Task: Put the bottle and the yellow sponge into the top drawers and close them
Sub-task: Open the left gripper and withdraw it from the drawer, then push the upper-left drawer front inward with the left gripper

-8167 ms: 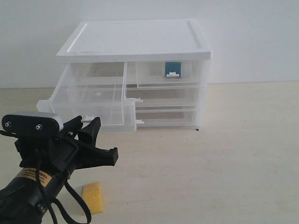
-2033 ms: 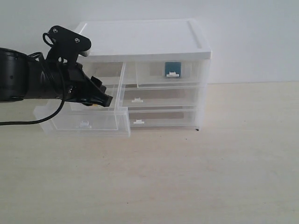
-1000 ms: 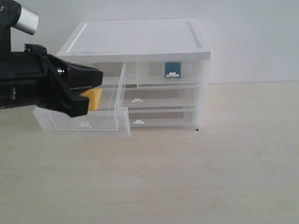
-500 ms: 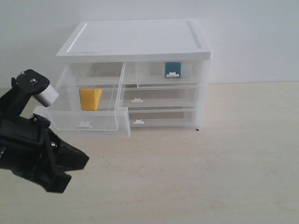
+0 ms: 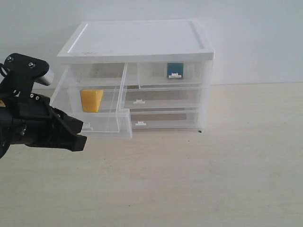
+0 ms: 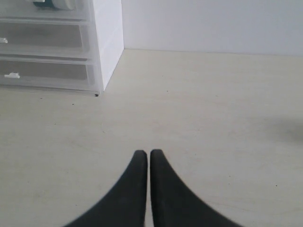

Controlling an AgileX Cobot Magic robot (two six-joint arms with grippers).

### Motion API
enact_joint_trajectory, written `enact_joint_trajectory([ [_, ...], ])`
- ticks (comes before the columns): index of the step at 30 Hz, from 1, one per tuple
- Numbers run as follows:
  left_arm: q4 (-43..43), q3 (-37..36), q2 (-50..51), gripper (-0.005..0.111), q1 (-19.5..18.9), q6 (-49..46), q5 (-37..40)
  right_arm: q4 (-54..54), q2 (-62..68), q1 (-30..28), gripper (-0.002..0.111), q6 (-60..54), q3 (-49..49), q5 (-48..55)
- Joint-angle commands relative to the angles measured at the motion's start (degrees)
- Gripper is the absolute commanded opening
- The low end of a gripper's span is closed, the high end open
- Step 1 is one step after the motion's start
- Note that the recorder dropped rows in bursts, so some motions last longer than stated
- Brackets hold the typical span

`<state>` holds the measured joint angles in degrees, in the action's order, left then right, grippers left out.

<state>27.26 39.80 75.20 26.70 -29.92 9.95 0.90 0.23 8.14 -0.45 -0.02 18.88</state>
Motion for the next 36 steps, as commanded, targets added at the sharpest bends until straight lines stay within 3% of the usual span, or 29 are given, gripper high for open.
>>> enact_joint_trajectory([
  [1, -0.1, -0.1, 2.2, 0.004, 0.0, 0.6, -7.0, -0.1, -0.2, -0.2, 0.000, 0.1, 0.0, -0.5],
  [10, 0.4, 0.1, 5.5, 0.004, 0.0, 0.9, -16.7, -0.1, -0.2, -0.2, 0.000, 0.1, 0.0, -0.5],
  [27, 0.4, 10.6, 16.2, 0.004, -0.1, 2.0, -19.4, -0.1, -0.2, -0.2, 0.000, 0.1, 0.0, -0.5],
  [36, -1.0, 14.2, 21.0, 0.004, -0.2, 1.7, -27.1, -0.1, -0.2, -0.2, 0.000, 0.1, 0.0, -0.5],
])
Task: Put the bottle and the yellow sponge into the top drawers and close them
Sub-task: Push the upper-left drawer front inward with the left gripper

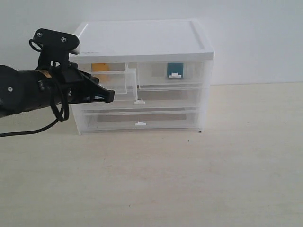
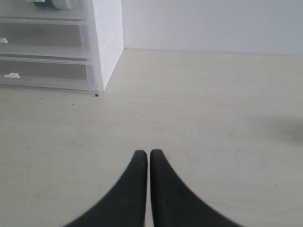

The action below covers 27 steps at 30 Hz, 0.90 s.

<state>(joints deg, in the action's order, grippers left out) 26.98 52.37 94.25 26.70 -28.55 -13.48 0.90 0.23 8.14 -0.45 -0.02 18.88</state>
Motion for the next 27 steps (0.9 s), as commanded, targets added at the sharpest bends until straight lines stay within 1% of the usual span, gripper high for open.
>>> enact_joint_trajectory([
  [1, -1.0, 2.1, 2.4, 0.004, -0.2, 0.1, -4.0, -0.1, -0.2, -0.2, 0.000, 0.1, 0.0, -0.5],
  [4, -1.1, 3.8, 4.4, 0.004, -0.3, 0.1, -4.9, -0.1, -0.2, -0.2, 0.000, 0.1, 0.0, -0.5],
  [9, -1.3, 5.9, 7.1, 0.004, -0.4, -2.1, -8.6, -0.1, -0.2, -0.2, 0.000, 0.1, 0.0, -0.5],
  [19, -1.3, 8.2, 9.7, 0.004, -0.4, -5.3, -9.7, -0.1, -0.2, -0.2, 0.000, 0.1, 0.0, -0.5],
  [23, -1.3, 8.2, 9.1, 0.004, -0.4, -5.3, -7.0, -0.1, -0.2, -0.2, 0.000, 0.1, 0.0, -0.5],
  [27, -1.3, 8.2, 7.0, 0.004, -0.4, -7.3, 0.1, -0.1, -0.2, -0.2, 0.000, 0.1, 0.0, -0.5],
])
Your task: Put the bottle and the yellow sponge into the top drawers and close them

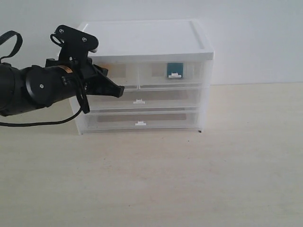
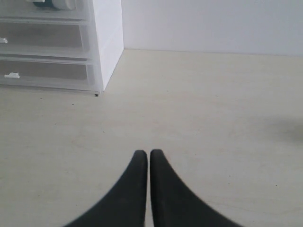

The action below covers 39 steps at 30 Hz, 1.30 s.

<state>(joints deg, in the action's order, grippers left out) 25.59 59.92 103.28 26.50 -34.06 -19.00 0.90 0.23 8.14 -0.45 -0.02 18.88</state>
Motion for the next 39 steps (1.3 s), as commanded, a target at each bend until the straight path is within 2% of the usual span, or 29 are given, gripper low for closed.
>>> enact_joint_trajectory([
  [1, 0.1, 0.6, -2.9, 0.004, -0.2, -2.0, 7.8, -0.1, -0.2, -0.2, 0.000, 0.1, 0.0, -0.5],
  [7, 0.1, -0.3, -9.4, 0.004, -0.2, -2.0, 19.0, -0.1, -0.2, -0.2, 0.000, 0.1, 0.0, -0.5],
  [18, 0.1, -12.5, -25.2, 0.004, -4.5, -1.7, 23.1, -0.1, -0.2, -0.2, 0.000, 0.1, 0.0, -0.5],
  [25, 0.5, -17.7, -34.2, 0.004, -4.8, 2.3, 30.2, -0.1, -0.2, -0.2, 0.000, 0.1, 0.0, -0.5],
  [29, 0.5, -21.0, -43.5, 0.004, -4.8, 4.7, 31.4, -0.1, -0.2, -0.2, 0.000, 0.1, 0.0, -0.5],
  [35, 0.0, -22.3, -58.4, 0.004, -4.8, 4.6, 47.4, -0.1, -0.2, -0.2, 0.000, 0.1, 0.0, -0.5],
  [39, 1.7, -22.3, -64.7, 0.004, -4.8, 4.7, 50.2, -0.1, -0.2, -0.2, 0.000, 0.1, 0.0, -0.5],
])
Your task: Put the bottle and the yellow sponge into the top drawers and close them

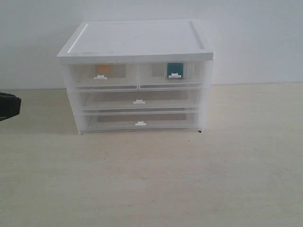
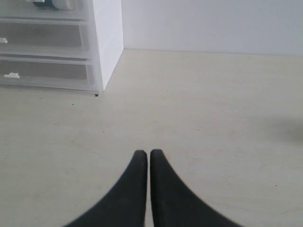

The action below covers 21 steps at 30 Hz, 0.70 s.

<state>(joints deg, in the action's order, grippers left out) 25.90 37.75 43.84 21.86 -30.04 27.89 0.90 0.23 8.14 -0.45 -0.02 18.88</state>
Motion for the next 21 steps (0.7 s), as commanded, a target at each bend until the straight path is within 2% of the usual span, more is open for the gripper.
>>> enact_joint_trajectory([
  [1, 1.6, -0.1, -6.6, 0.004, -0.1, 0.7, 3.3, -0.1, -0.2, -0.2, 0.000, 0.1, 0.0, -0.5],
  [9, 0.6, -0.5, -8.0, 0.004, -0.1, 0.1, 1.0, -0.1, -0.2, -0.2, 0.000, 0.1, 0.0, -0.5],
  [11, 0.1, -1.8, -8.1, 0.004, -0.1, 0.1, -3.9, -0.1, -0.2, -0.2, 0.000, 0.1, 0.0, -0.5],
  [13, -11.1, -4.8, -10.7, 0.004, -0.1, 9.4, -9.0, -0.1, -0.2, -0.2, 0.000, 0.1, 0.0, -0.5],
  [14, -23.5, -7.5, -13.9, 0.004, -0.1, 24.0, -8.9, -0.1, -0.2, -0.2, 0.000, 0.1, 0.0, -0.5],
  [16, -35.4, -11.2, -19.8, 0.004, -0.1, 37.0, -7.8, -0.1, -0.2, -0.2, 0.000, 0.1, 0.0, -0.5],
  [18, -36.0, -15.2, -26.5, 0.004, -0.6, 35.9, -7.7, -0.1, -0.2, -0.2, 0.000, 0.1, 0.0, -0.5],
  [21, -35.6, -22.6, -38.2, 0.004, -3.9, 35.2, -4.9, -0.1, -0.2, -0.2, 0.000, 0.1, 0.0, -0.5],
])
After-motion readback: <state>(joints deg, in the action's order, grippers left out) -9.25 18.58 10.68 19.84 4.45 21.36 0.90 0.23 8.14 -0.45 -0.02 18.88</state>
